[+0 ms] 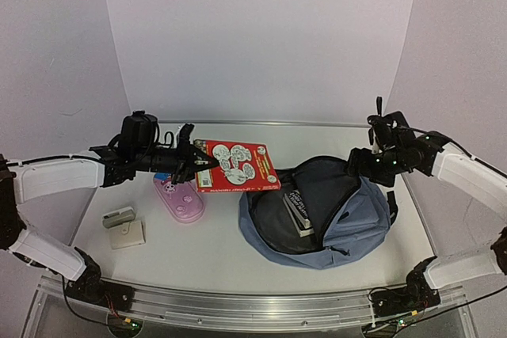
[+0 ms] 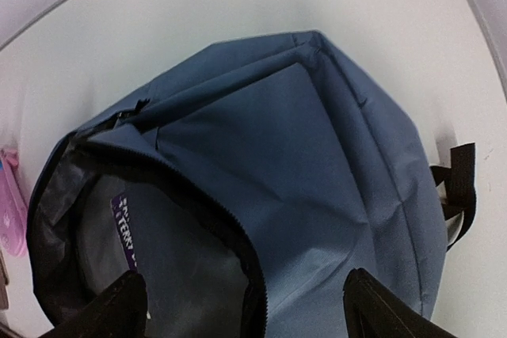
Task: Pack the student bag
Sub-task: Place the book in the student bag.
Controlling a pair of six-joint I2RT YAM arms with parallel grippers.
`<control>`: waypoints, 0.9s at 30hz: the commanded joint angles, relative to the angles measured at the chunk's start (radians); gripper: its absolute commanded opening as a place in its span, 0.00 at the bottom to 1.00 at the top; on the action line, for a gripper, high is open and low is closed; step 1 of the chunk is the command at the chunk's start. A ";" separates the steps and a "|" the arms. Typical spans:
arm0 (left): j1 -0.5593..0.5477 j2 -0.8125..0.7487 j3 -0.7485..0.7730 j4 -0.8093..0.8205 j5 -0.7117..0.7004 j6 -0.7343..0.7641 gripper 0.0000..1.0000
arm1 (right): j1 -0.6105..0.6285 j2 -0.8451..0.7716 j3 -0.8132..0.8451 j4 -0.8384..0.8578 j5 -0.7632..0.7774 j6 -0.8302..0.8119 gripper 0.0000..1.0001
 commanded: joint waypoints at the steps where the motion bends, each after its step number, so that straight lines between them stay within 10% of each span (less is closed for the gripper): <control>1: -0.021 -0.012 -0.009 0.138 -0.004 -0.030 0.00 | -0.001 -0.041 -0.047 0.064 -0.134 -0.009 0.74; 13: -0.066 0.045 0.000 0.222 -0.039 -0.104 0.00 | -0.002 -0.113 -0.013 0.081 -0.165 0.007 0.03; 27: -0.217 0.358 0.125 0.431 -0.078 -0.227 0.00 | -0.001 -0.241 0.043 0.120 -0.225 0.043 0.00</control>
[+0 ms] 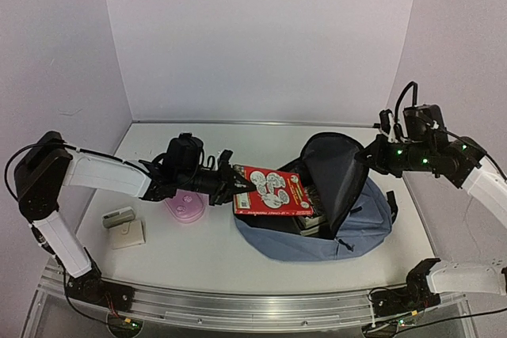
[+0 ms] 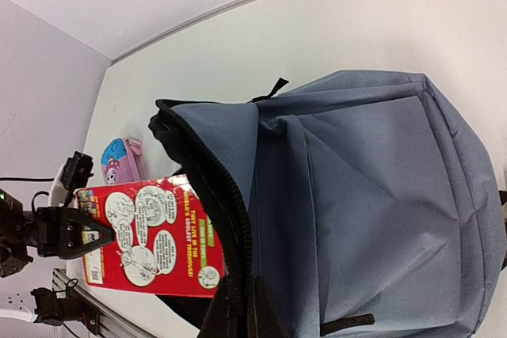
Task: Pack the student bag
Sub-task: Place the book in the student bag.
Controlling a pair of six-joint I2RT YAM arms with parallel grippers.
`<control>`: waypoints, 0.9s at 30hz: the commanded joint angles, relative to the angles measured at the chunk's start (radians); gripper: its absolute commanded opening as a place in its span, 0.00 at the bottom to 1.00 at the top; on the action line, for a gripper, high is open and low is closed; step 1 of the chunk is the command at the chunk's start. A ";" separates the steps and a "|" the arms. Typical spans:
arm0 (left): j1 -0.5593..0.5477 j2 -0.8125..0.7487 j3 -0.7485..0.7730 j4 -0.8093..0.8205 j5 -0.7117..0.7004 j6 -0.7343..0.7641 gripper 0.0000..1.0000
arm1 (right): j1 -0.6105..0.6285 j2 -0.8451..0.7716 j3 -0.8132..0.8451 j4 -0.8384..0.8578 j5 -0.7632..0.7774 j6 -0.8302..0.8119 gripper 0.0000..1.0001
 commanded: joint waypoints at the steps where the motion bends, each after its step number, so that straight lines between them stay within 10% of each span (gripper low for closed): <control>1: -0.028 0.070 0.090 0.181 -0.009 -0.056 0.00 | -0.003 -0.014 0.034 0.070 -0.004 0.020 0.00; 19: -0.157 0.376 0.388 -0.033 -0.184 0.071 0.01 | -0.002 -0.027 0.015 0.105 -0.044 0.033 0.00; 27: -0.195 0.340 0.443 -0.288 -0.329 0.220 0.47 | -0.003 -0.022 0.004 0.124 -0.047 0.040 0.00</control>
